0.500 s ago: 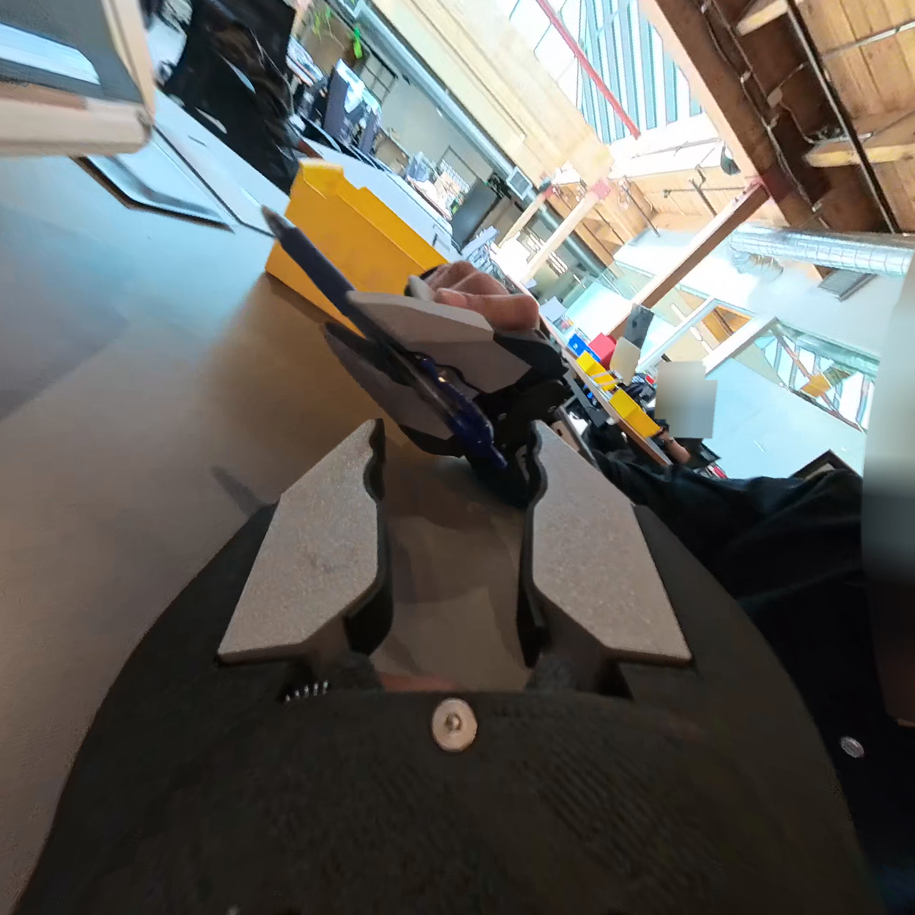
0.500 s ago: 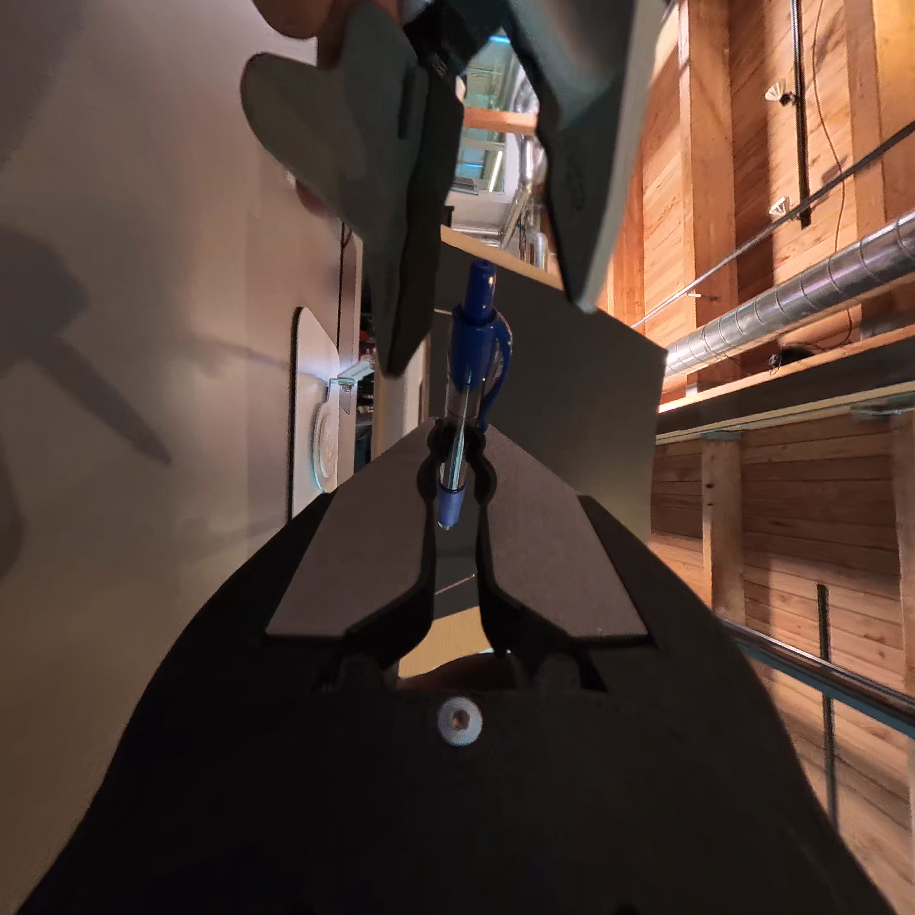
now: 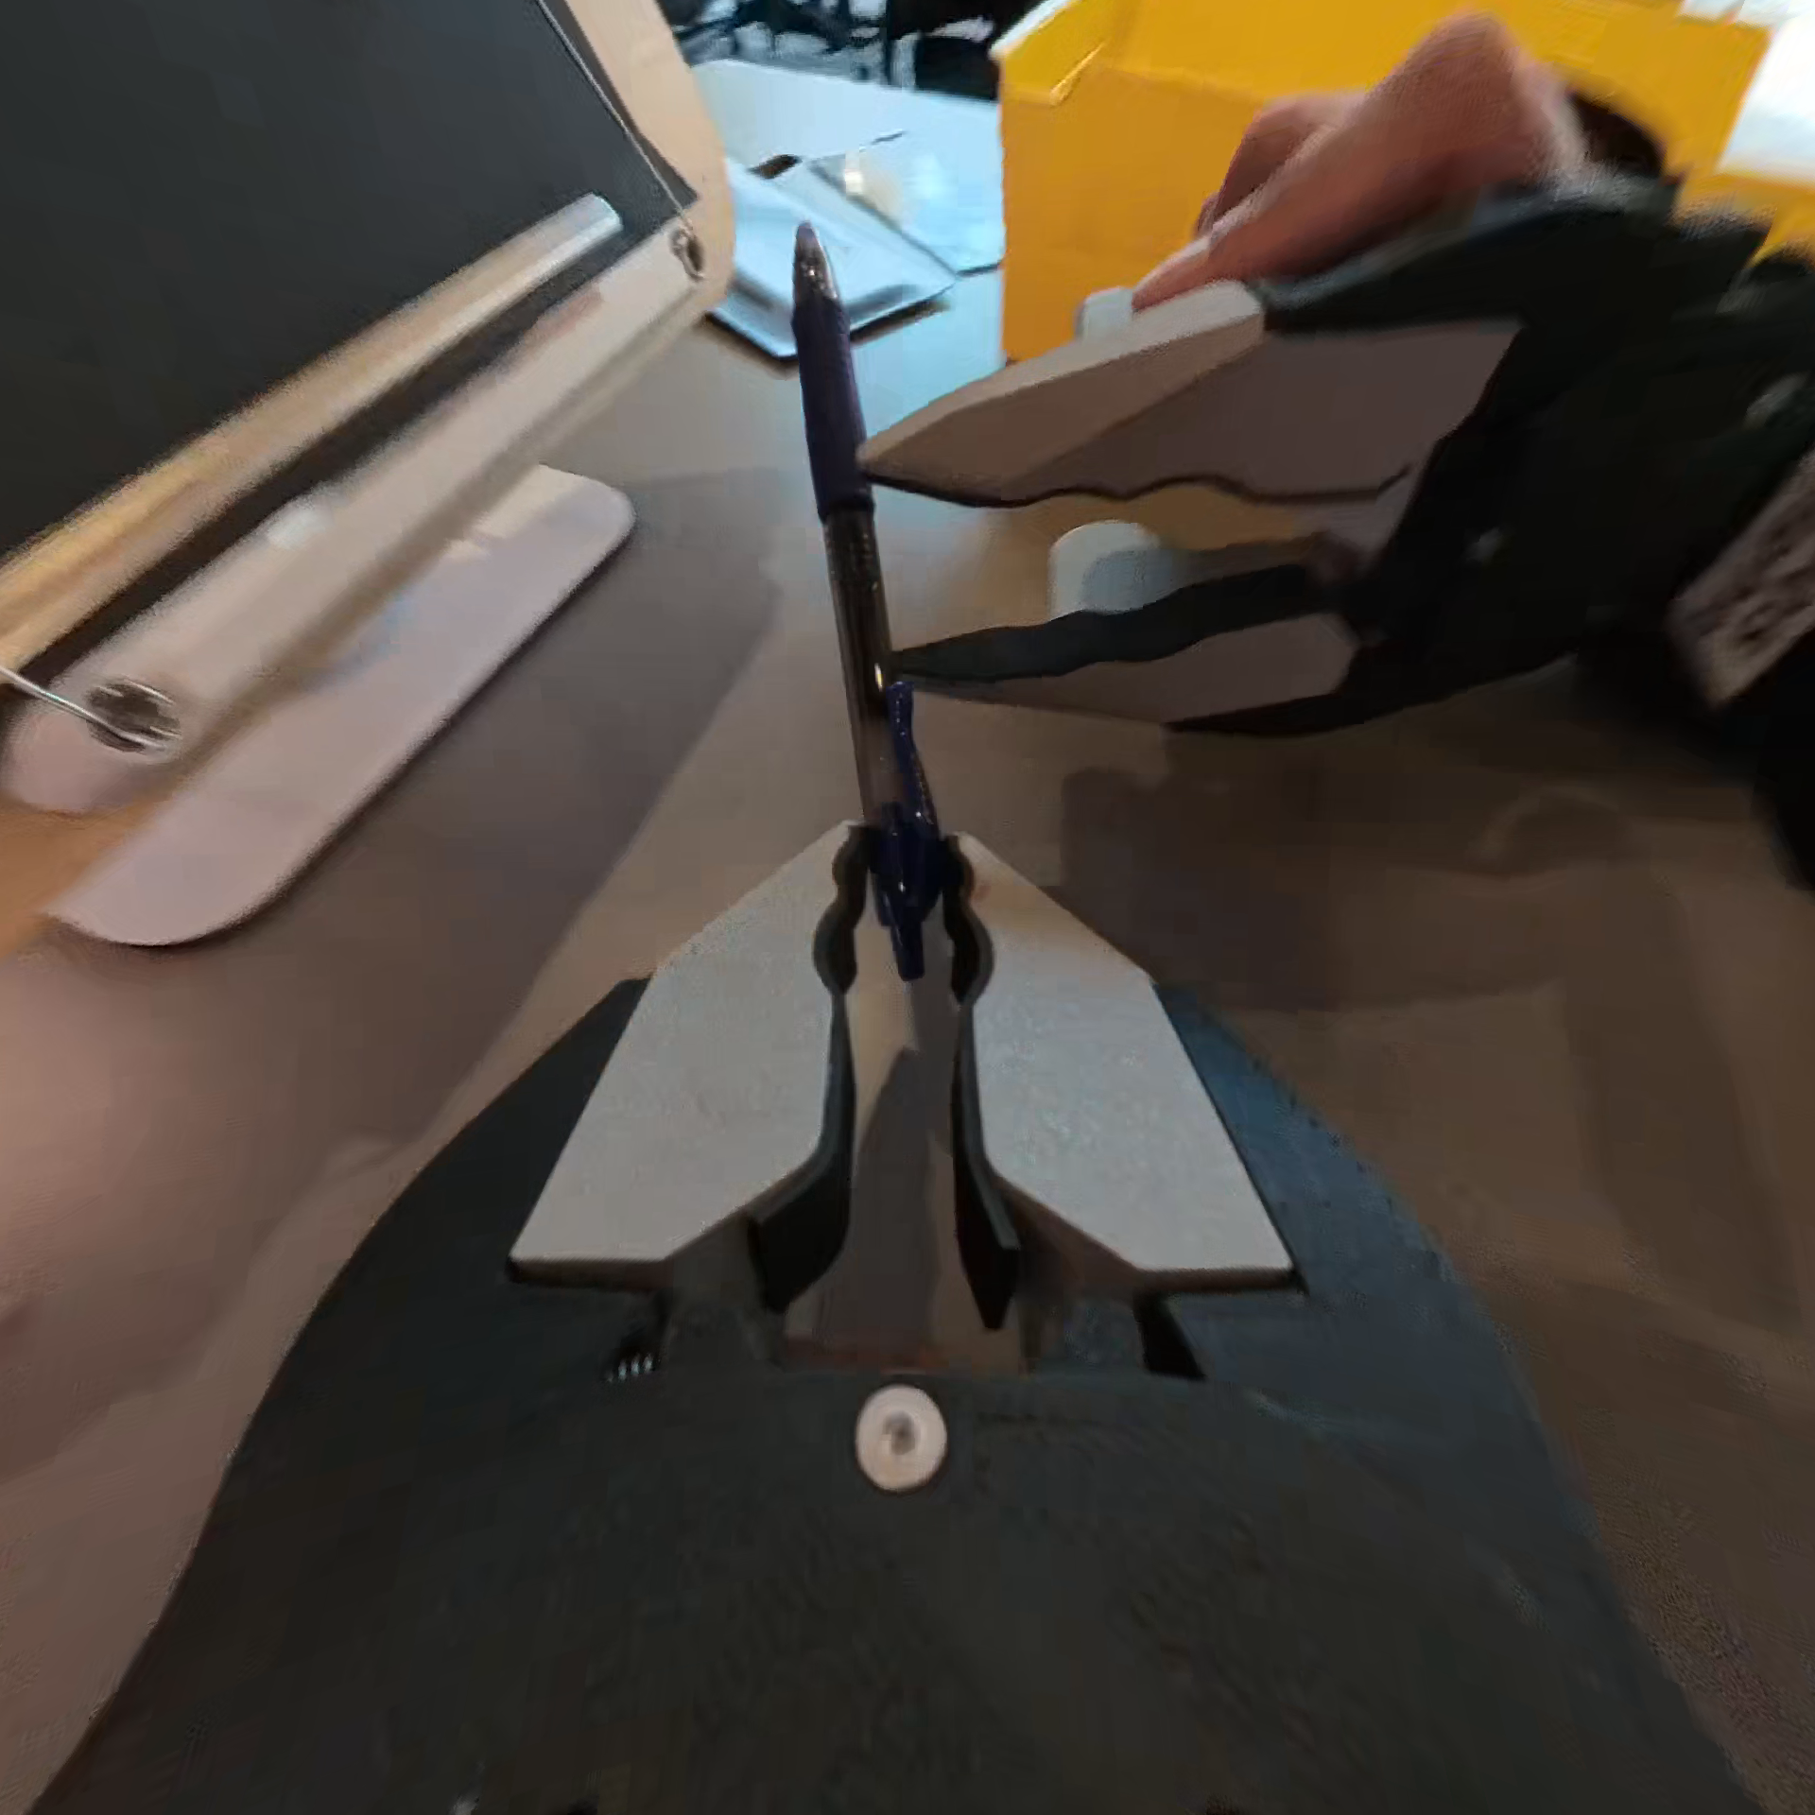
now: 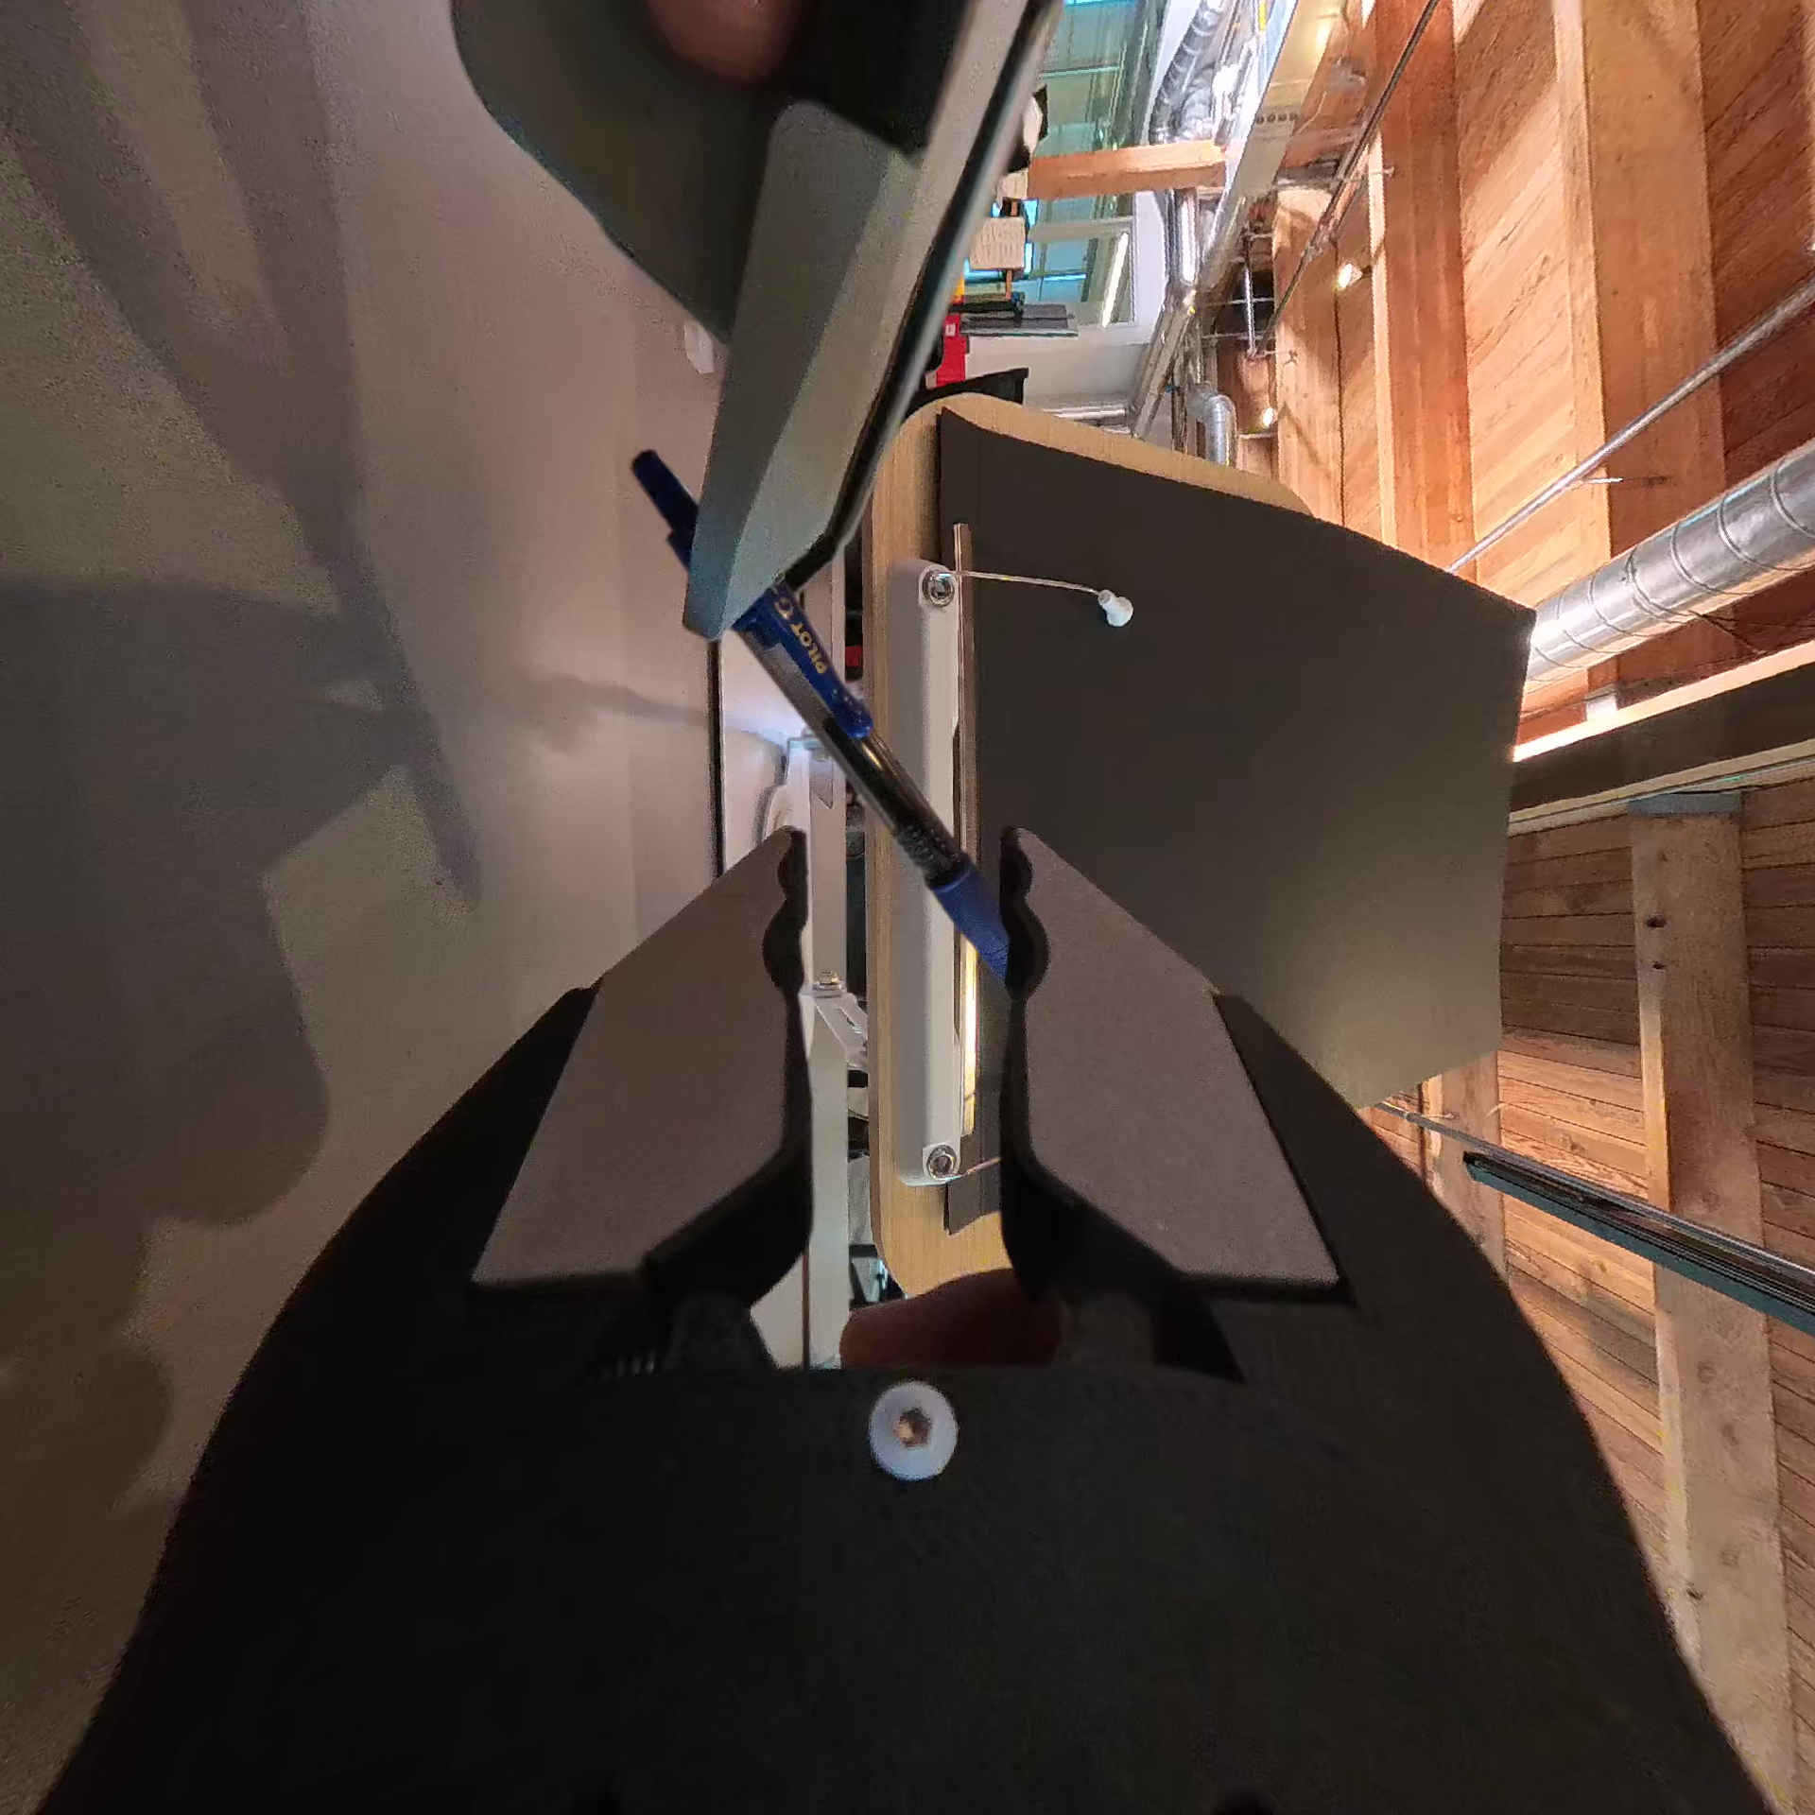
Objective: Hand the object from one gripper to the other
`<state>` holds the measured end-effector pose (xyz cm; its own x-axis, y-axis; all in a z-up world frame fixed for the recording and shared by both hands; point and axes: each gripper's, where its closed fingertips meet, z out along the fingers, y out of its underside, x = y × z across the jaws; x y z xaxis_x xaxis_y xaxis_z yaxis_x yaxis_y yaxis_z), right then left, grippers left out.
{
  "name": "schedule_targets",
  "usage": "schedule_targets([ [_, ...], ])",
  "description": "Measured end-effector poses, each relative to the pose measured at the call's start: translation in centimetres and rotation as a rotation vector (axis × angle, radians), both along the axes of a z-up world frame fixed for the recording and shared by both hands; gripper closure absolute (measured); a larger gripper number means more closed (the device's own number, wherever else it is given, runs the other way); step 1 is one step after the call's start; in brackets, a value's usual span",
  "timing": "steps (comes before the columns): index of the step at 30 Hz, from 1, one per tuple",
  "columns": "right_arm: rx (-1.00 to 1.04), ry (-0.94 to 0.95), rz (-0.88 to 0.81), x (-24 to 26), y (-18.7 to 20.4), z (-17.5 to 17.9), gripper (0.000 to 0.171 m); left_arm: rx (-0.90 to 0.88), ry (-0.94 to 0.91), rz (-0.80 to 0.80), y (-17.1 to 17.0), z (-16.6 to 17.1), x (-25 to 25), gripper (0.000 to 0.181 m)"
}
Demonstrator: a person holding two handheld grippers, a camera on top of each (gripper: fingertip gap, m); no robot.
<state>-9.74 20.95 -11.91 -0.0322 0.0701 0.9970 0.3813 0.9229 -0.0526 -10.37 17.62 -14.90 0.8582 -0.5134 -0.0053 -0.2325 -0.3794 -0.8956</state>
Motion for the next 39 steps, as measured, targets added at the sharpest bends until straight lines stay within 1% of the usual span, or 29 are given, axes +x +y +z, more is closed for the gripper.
schedule_targets([
  [2, 0.001, -0.007, 0.006, -0.2, -0.3, -0.3, 0.134, 0.059, 0.149, 0.017, 0.0, 0.1, -0.4, 0.168],
  [5, 0.028, -0.028, -0.004, -0.6, -0.4, -0.9, 0.133, 0.064, 0.227, -0.058, -0.6, -0.5, 1.0, 0.169],
  [7, 0.043, -0.045, -0.027, -0.5, 0.0, -1.1, 0.140, 0.066, 0.283, -0.079, -0.8, -1.0, 1.2, 0.168],
  [8, 0.033, -0.056, -0.032, -0.4, 0.2, -1.3, 0.154, 0.073, 0.277, -0.075, -0.7, -0.9, 1.3, 0.168],
  [10, -0.017, -0.041, -0.050, -0.3, 0.6, -1.0, 0.157, 0.105, 0.195, -0.067, -0.6, 0.1, 1.5, 0.168],
  [11, -0.058, -0.021, -0.063, -0.2, 0.9, -0.7, 0.161, 0.128, 0.152, -0.057, -0.6, 0.9, 1.4, 0.168],
  [13, -0.176, 0.038, -0.079, 0.1, 1.6, 0.1, 0.165, 0.152, 0.103, -0.033, -0.5, 1.8, 0.8, 0.150],
  [15, -0.303, 0.101, -0.105, 0.6, 2.6, 1.0, 0.165, 0.166, 0.107, -0.005, -0.3, 2.0, 0.1, 0.144],
  [18, -0.524, 0.183, -0.106, 1.0, 3.4, 2.1, 0.165, 0.166, 0.189, 0.029, 0.1, 1.2, -0.4, 0.137],
  [21, -0.807, 0.205, -0.028, 1.1, 2.6, 2.8, 0.165, 0.219, 0.328, 0.062, 0.5, 0.9, -0.6, 0.138],
  [23, -0.991, 0.175, 0.020, 1.2, 1.9, 2.8, 0.165, 0.304, 0.429, 0.101, 0.7, 1.7, -0.8, 0.140],
  [25, -1.162, 0.096, 0.038, 1.4, 1.2, 2.3, 0.165, 0.394, 0.499, 0.138, 0.6, 3.0, -1.0, 0.142],
  [27, -1.289, -0.008, 0.007, 1.8, 0.5, 1.3, 0.165, 0.475, 0.597, 0.166, 0.4, 4.1, -1.2, 0.142],
  [30, -1.380, -0.248, -0.119, 3.1, -0.9, -1.8, 0.165, 0.590, 0.804, 0.176, 0.2, 5.0, -1.0, 0.144],
  [32, -1.448, -0.365, -0.157, 4.0, -2.1, -3.2, 0.165, 0.652, 0.946, 0.148, 0.1, 5.0, -0.1, 0.147],
  [34, -1.519, -0.421, -0.187, 4.3, -2.8, -4.0, 0.165, 0.698, 1.059, 0.102, 0.0, 4.5, 1.1, 0.151],
  [36, -1.570, -0.461, -0.201, 4.6, -3.3, -4.5, 0.165, 0.713, 1.133, 0.060, -0.1, 3.9, 2.1, 0.151],
  [39, -1.605, -0.544, -0.197, 4.9, -4.6, -5.2, 0.165, 0.711, 1.191, 0.039, 0.0, 3.0, 2.9, 0.143],
])
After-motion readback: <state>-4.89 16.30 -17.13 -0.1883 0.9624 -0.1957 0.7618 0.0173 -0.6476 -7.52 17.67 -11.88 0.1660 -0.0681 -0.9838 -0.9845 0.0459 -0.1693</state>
